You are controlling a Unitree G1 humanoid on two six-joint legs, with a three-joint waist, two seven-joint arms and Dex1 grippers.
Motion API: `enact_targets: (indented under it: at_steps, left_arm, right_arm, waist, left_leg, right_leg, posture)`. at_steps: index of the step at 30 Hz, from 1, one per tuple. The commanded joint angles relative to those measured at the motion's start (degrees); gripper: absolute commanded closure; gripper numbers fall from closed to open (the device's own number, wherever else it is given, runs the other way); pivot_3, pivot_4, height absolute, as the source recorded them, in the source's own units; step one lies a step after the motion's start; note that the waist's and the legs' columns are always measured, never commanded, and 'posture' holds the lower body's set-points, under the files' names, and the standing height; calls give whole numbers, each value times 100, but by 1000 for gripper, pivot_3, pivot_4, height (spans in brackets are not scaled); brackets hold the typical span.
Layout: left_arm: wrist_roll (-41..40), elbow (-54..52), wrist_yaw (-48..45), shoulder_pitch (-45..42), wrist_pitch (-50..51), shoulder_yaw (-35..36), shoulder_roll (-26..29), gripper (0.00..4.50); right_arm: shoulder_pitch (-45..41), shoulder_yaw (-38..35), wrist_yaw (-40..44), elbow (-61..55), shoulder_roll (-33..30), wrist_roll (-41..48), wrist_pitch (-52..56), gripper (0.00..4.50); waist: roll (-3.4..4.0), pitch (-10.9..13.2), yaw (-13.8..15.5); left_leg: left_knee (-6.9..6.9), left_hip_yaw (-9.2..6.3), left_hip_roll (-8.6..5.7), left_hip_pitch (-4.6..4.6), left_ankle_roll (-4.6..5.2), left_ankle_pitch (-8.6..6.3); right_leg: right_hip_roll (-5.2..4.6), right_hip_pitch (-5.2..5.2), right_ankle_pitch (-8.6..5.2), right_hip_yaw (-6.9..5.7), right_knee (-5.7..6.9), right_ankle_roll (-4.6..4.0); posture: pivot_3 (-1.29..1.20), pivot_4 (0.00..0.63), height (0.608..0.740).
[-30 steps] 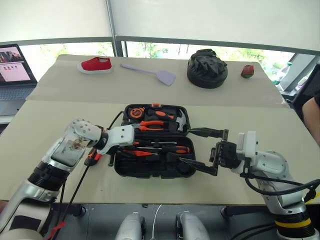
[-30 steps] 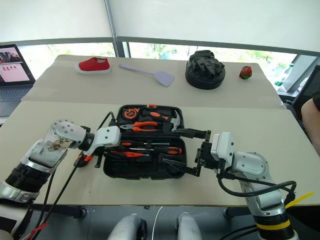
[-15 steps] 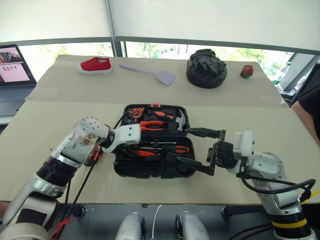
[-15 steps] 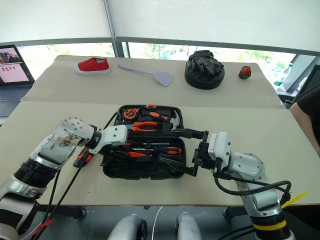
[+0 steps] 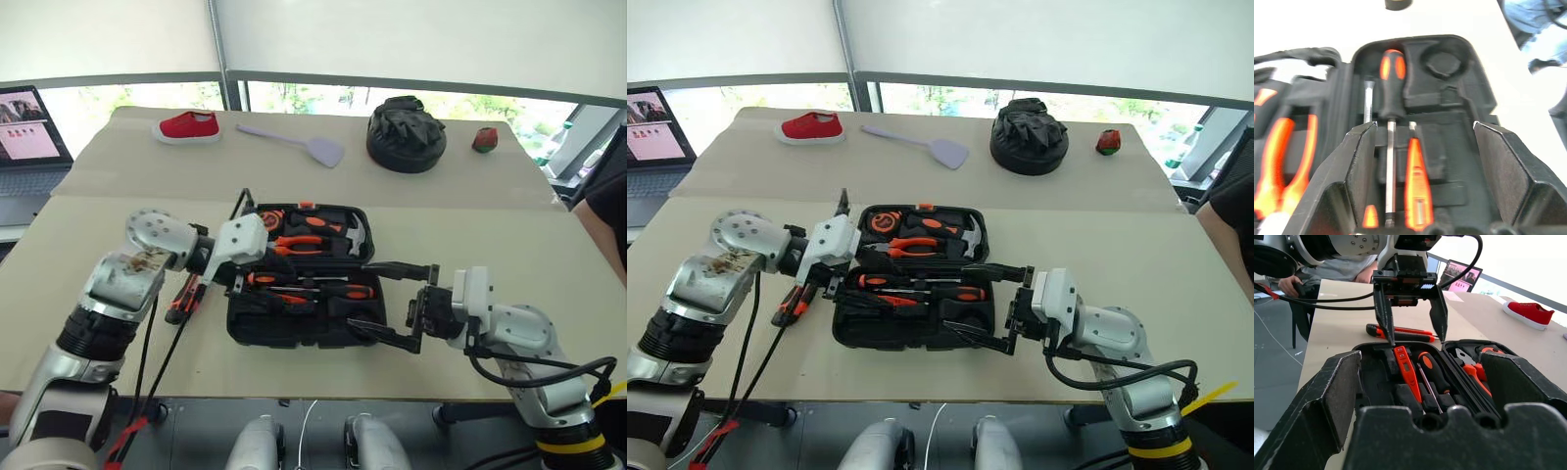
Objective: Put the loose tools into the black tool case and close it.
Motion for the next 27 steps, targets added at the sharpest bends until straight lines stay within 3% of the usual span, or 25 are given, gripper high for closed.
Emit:
enact_targets:
  at_steps: [1, 7, 8, 16, 19, 27]
  left_arm:
    - [-162, 347, 246, 383, -258, 221, -200, 2224]
    - [95, 810, 406, 998, -754, 97, -255, 4347]
    - [188, 882, 487, 1038, -786, 50, -266, 4489]
    - [573, 1225, 800, 1166, -923, -219, -469, 4489]
    - [290, 1089, 861, 1206, -611, -49, -617, 4489]
    - [-149, 744, 578, 1231, -965, 303, -653, 4489]
  right_arm:
    - [-146, -2, -12, -27, 86, 73, -51, 0]
    - [-154, -95, -49, 6, 116, 92, -21, 0]
    - [-137, -109, -47, 1, 103, 97, -14, 0]
    - [-80, -103, -103, -104, 99, 128, 52, 0]
    - [-56, -121, -114, -135, 79, 149, 69, 0]
    - [16, -129, -108, -174, 35, 199, 110, 0]
  waist:
    - [0, 0, 0]
    - [0, 0, 5]
    - [1, 0, 8]
    - [21, -11, 50]
    - [40, -23, 78]
    - [43, -25, 80]
  left_leg:
    - [1, 0, 0, 0, 0, 0]
    - [1, 1, 1, -3, 0, 0]
    - [1, 1, 1, -3, 0, 0]
    - [2, 0, -1, 14, 0, 0]
    - [4, 0, -2, 19, 0, 0]
    - [10, 0, -4, 6, 1, 1]
  right_leg:
    - [0, 0, 0, 0, 1, 0]
    - [-1, -5, 0, -1, 6, 0]
    - [-2, -4, 0, -1, 5, 0]
    - [-12, 16, 0, -3, 8, 0]
    - [-16, 19, 0, -2, 17, 1]
    - [-17, 4, -2, -1, 26, 3]
  posture:
    - [0, 150, 740]
    - [0, 150, 740]
    - [0, 150, 740]
    - [0, 150, 740]
    - [0, 150, 740]
    - [0, 150, 740]
